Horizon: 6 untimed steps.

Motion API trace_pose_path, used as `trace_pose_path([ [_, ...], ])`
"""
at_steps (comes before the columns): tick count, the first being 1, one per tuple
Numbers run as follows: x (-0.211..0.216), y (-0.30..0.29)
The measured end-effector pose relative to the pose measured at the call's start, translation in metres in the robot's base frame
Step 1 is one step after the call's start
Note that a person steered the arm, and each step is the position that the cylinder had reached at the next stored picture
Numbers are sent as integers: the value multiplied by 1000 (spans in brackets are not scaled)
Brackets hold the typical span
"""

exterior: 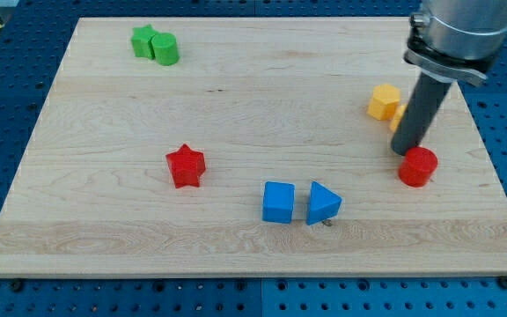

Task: Move the red star closer to the red circle

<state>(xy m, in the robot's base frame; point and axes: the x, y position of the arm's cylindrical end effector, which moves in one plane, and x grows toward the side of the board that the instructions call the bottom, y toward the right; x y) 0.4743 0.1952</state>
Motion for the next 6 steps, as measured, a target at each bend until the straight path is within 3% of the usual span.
trace_pose_path([
  [2, 55, 5],
  [3, 54, -43],
  [4, 36, -99],
  [6, -43, -197],
])
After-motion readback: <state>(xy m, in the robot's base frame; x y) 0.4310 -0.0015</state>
